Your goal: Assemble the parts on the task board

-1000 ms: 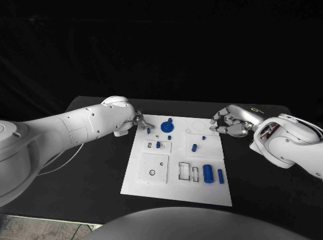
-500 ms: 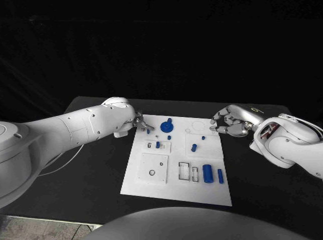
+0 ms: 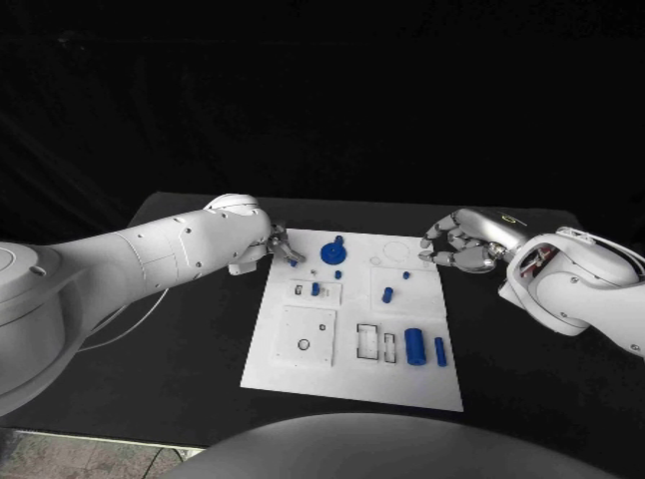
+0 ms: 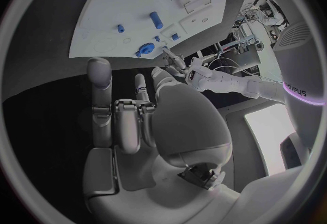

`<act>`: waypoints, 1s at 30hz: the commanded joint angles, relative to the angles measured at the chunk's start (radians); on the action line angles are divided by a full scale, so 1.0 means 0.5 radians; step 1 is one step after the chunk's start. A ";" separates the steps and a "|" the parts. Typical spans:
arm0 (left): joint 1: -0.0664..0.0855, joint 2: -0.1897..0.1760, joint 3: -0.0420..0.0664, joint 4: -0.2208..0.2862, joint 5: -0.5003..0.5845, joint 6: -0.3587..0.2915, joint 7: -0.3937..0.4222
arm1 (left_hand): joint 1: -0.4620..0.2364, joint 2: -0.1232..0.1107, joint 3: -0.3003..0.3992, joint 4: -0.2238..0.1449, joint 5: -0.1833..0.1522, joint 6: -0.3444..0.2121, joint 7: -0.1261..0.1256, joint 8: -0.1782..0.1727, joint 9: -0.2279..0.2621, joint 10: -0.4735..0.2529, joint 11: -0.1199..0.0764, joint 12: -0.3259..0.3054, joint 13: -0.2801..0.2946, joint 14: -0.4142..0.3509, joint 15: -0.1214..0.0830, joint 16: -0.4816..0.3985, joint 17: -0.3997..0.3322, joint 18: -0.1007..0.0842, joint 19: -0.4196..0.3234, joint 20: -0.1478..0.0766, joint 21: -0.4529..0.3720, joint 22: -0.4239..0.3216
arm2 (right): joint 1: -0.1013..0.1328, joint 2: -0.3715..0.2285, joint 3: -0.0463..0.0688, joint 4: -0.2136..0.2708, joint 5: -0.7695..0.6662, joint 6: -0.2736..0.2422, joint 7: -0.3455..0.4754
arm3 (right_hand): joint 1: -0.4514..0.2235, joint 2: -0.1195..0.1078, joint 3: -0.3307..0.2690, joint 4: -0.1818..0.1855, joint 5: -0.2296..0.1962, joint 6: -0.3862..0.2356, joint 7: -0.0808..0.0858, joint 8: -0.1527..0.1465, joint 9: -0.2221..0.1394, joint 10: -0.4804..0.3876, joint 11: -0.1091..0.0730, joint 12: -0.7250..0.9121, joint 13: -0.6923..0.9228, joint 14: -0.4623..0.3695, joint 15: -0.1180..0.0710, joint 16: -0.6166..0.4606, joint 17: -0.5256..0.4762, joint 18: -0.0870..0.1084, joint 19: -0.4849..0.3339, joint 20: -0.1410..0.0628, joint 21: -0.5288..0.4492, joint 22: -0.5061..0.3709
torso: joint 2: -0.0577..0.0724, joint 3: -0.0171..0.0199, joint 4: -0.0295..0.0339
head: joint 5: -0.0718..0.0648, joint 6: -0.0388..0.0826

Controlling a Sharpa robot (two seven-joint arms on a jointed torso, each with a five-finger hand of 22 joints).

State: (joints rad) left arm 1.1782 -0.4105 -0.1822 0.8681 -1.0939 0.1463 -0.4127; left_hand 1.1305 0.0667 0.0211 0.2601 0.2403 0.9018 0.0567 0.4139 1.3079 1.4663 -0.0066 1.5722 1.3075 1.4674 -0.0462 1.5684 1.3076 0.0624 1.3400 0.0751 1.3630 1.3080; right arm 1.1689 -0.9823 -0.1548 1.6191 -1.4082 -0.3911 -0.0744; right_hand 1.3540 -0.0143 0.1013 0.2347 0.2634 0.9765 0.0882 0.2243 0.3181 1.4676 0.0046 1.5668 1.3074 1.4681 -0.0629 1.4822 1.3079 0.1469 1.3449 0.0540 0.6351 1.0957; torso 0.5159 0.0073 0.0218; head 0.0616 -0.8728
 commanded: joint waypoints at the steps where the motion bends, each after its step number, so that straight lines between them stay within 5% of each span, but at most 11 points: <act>1: 0.000 0.006 0.001 -0.001 0.009 0.026 0.036 | 0.037 -0.001 0.012 -0.012 0.052 -0.011 -0.003 -0.011 0.043 0.209 0.009 -0.003 0.527 0.207 0.009 0.005 0.526 0.014 -0.015 -0.007 -0.014 0.222 | -0.001 -0.001 0.000 -0.002 -0.002 0.004 0.000 | 0.004 0.019 0.003 -0.005 0.011 0.012 0.002 -0.007 0.003 0.188 0.013 -0.012 0.509 0.154 0.013 -0.007 0.306 0.022 -0.013 -0.006 -0.010 -0.003 | 0.000 0.0007 0.000 | -0.001 0.000; 15: 0.000 0.005 0.001 -0.004 0.047 0.043 0.037 | 0.158 -0.025 0.131 -0.039 0.414 -0.004 -0.020 -0.052 0.036 0.209 -0.005 -0.003 0.527 0.207 -0.003 0.005 0.526 0.017 -0.022 -0.017 -0.035 0.235 | -0.001 0.001 0.000 -0.006 0.003 0.015 -0.008 | 0.007 0.028 0.009 -0.005 0.024 0.013 0.001 -0.009 0.003 0.187 0.013 -0.014 0.508 0.153 0.013 -0.010 0.303 0.023 -0.014 -0.006 -0.016 -0.004 | 0.000 0.0004 0.000 | 0.003 0.000; 21: 0.000 -0.006 0.001 0.004 0.086 0.042 0.027 | 0.200 -0.048 0.218 -0.046 0.560 0.005 -0.024 -0.077 0.030 0.209 -0.010 -0.003 0.527 0.207 -0.007 0.005 0.526 0.017 -0.021 -0.022 -0.041 0.243 | -0.001 0.002 0.000 -0.009 0.006 0.022 -0.011 | 0.019 0.037 0.025 -0.014 0.098 0.013 0.001 -0.016 0.002 0.187 0.012 -0.014 0.508 0.153 0.012 -0.011 0.302 0.024 -0.014 -0.006 -0.026 -0.002 | 0.000 0.0007 0.000 | -0.006 0.000; 30: 0.002 -0.089 0.002 0.129 0.171 -0.054 -0.007 | 0.220 -0.075 0.287 -0.051 0.620 0.018 -0.027 -0.094 0.027 0.209 -0.014 -0.003 0.527 0.207 -0.011 0.005 0.526 0.013 -0.006 -0.025 -0.033 0.257 | -0.001 -0.005 0.000 -0.009 0.007 0.027 -0.015 | 0.023 0.038 0.032 -0.018 0.131 0.014 0.000 -0.019 0.003 0.185 0.010 -0.016 0.506 0.152 0.011 -0.012 0.300 0.024 -0.015 -0.007 -0.033 -0.002 | -0.001 -0.0003 0.002 | -0.005 0.000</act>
State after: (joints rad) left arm 1.1782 -0.4508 -0.1820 0.9204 -1.0423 0.1428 -0.4091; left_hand 1.2330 0.0299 0.1597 0.2349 0.5461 0.9078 0.0444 0.3711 1.3087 1.4662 -0.0067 1.5722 1.3075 1.4674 -0.0462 1.5684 1.3074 0.0622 1.3329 0.0679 1.3476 1.3077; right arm 1.1687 -0.9841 -0.1548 1.6154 -1.4053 -0.3875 -0.0771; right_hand 1.3661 -0.0026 0.1111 0.2249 0.3235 0.9765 0.0882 0.2201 0.3185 1.4676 0.0046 1.5630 1.3078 1.4681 -0.0629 1.4822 1.3076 0.1468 1.3411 0.0501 0.6212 1.0946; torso 0.5158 0.0073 0.0221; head 0.0583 -0.8728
